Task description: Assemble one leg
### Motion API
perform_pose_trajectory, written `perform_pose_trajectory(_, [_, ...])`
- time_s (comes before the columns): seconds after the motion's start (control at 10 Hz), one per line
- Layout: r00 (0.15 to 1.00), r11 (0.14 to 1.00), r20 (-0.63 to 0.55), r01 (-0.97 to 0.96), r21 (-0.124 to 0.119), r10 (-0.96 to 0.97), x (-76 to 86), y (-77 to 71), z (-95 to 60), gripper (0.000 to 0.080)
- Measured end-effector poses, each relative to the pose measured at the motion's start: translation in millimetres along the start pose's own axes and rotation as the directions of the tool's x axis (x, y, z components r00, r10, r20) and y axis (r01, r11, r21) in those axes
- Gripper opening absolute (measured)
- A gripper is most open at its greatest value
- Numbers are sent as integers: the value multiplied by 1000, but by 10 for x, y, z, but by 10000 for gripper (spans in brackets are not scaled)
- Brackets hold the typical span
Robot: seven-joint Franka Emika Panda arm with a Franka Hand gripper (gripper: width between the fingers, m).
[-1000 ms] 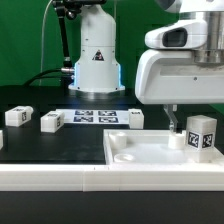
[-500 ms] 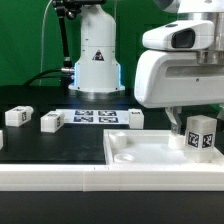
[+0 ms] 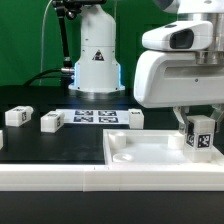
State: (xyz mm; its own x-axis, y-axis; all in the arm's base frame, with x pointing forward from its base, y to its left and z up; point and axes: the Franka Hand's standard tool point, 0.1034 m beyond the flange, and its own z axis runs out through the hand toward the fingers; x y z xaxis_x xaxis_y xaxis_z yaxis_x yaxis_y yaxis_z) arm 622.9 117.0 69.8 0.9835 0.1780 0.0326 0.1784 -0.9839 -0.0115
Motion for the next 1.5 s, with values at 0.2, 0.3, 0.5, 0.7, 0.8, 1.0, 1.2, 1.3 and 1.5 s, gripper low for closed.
perform_pose_trajectory(0.2, [989, 989, 2, -149, 13, 149, -2, 29, 2, 289])
perform_pose_trajectory(0.3, [977, 977, 2, -215, 14, 215, -2, 19, 2, 289])
perform_pose_trajectory(0.5, [911, 911, 2, -412, 31, 412, 3, 20, 4, 290])
perform_pose_trajectory(0.7, [802, 800, -7, -595, 74, 597, 1, 42, 2, 290])
perform_pose_trajectory(0.8, [735, 733, -10, -675, 85, 678, -2, 38, 2, 290])
perform_pose_trajectory(1.0, [596, 593, -15, -797, 109, 803, -13, 30, 4, 290])
perform_pose_trajectory(1.2, [421, 418, 7, -902, 112, 907, -16, -6, 8, 290])
perform_pose_trajectory(1.3, [331, 327, 22, -938, 113, 943, -17, -23, 12, 291])
perform_pose_trajectory(1.5, [229, 223, 45, -968, 114, 972, -16, -17, 12, 291])
